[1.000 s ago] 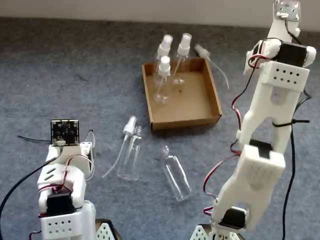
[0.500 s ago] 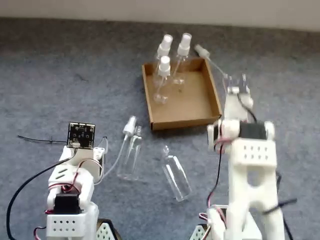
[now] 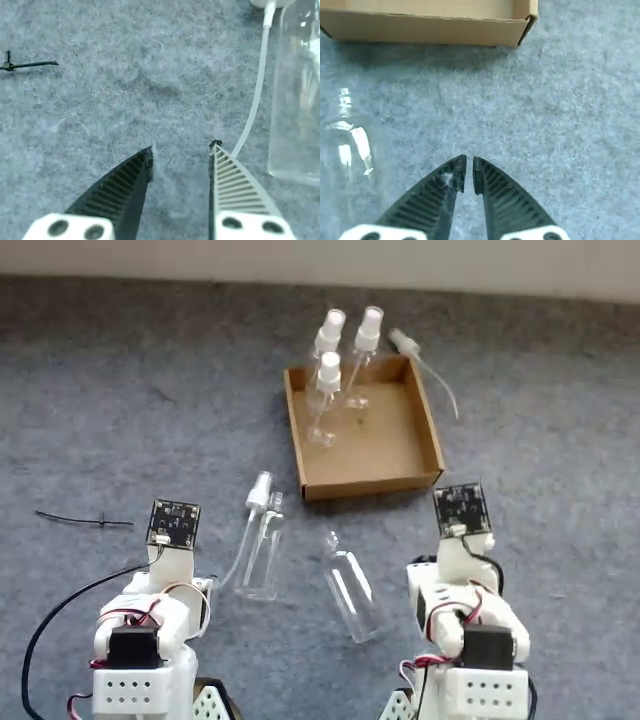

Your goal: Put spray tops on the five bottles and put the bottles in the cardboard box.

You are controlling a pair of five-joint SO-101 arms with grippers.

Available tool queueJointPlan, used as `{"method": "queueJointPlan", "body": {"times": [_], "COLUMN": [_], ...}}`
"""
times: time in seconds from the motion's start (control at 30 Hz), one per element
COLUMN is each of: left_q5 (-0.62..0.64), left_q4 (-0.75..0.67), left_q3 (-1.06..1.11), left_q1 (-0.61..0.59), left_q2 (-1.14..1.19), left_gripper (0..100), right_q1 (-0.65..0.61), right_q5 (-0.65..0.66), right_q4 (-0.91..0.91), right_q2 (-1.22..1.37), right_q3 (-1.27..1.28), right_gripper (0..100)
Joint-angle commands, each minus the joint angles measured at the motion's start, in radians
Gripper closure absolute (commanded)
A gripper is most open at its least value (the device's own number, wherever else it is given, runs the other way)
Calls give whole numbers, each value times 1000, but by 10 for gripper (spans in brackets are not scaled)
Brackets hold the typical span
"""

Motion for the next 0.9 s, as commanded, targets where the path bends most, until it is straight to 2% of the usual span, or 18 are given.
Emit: {"method": "queueJointPlan", "body": {"times": [0.0, 0.2, 0.4, 0.87], "left_q5": [12, 12, 12, 12], "left_q4": [8, 8, 8, 8], "left_q3": [21, 21, 21, 21], "left_q1": [19, 19, 19, 21], "left_q2": [-10, -10, -10, -10], "left_gripper": [823, 823, 823, 823], "right_q1": [44, 97, 101, 97], "right_q5": [11, 12, 11, 9], "right_q4": [-21, -36, -170, -156], "right_q2": [-191, -203, -217, -205], "right_q3": [65, 199, 424, 380], "right_gripper": [995, 995, 995, 995]}}
